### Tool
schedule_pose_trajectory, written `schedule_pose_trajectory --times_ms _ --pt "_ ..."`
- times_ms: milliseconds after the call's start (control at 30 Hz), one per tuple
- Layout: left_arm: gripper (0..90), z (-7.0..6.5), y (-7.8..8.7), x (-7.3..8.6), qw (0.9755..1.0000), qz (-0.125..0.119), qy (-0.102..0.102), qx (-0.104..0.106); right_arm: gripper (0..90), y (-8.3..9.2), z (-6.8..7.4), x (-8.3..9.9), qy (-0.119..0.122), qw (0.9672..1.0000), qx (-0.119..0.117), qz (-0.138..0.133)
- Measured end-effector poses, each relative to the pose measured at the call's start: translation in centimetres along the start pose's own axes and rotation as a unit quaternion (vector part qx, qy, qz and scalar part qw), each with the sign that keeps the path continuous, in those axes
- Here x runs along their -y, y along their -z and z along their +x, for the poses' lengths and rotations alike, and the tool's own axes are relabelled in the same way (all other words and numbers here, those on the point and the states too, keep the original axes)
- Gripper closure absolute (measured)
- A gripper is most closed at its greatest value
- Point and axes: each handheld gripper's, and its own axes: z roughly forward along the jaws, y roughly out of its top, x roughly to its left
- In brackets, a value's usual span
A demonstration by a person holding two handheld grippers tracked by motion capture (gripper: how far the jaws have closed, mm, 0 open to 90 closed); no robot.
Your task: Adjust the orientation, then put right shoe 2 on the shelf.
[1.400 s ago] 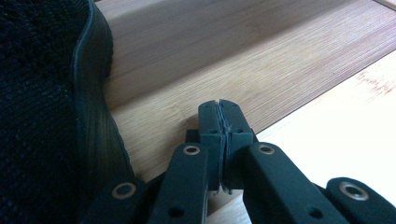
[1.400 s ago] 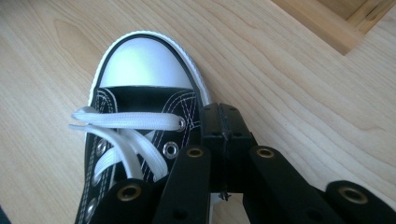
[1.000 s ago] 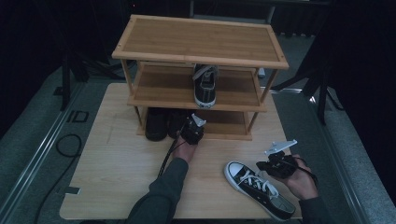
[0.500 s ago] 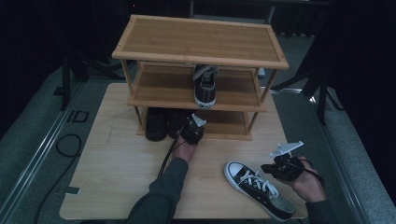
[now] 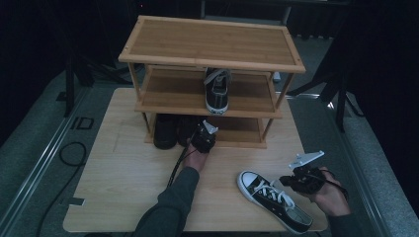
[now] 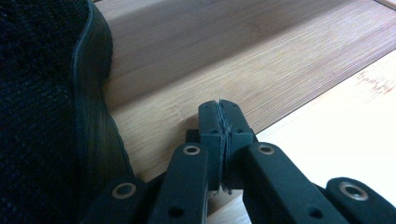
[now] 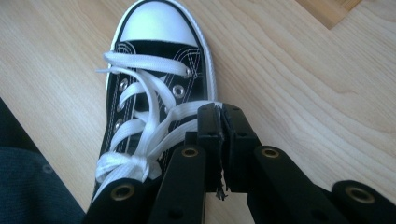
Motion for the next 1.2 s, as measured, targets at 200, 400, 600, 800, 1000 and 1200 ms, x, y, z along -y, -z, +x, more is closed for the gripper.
schedule_pose_trajectory --times_ms 200,400,600,800,1000,1200 --pt "88.6 0.0 0.0 0.0 1.0 0.0 0.0 0.0 87.1 0.0 0.1 0.3 0.002 1.0 -0.002 0.004" --pt "88.6 0.0 0.0 0.0 1.0 0.0 -0.001 -0.001 87.1 0.0 0.2 0.4 0.004 1.0 -0.003 0.008" --pt "88.6 0.0 0.0 0.0 1.0 0.0 -0.001 -0.002 86.7 0.2 0.3 0.5 0.007 0.9999 -0.005 0.012" --pt "88.6 -0.1 0.0 0.0 1.0 0.0 -0.001 -0.002 86.8 0.5 0.5 0.7 0.012 0.9999 -0.005 0.011" --pt "88.6 -0.1 0.0 0.0 1.0 0.0 -0.001 -0.002 86.0 0.8 0.7 0.9 0.019 0.9997 -0.006 0.015" --pt "88.6 -0.1 0.0 0.0 1.0 0.0 -0.001 -0.002 85.9 1.1 1.3 1.6 0.021 0.9995 -0.013 0.019"
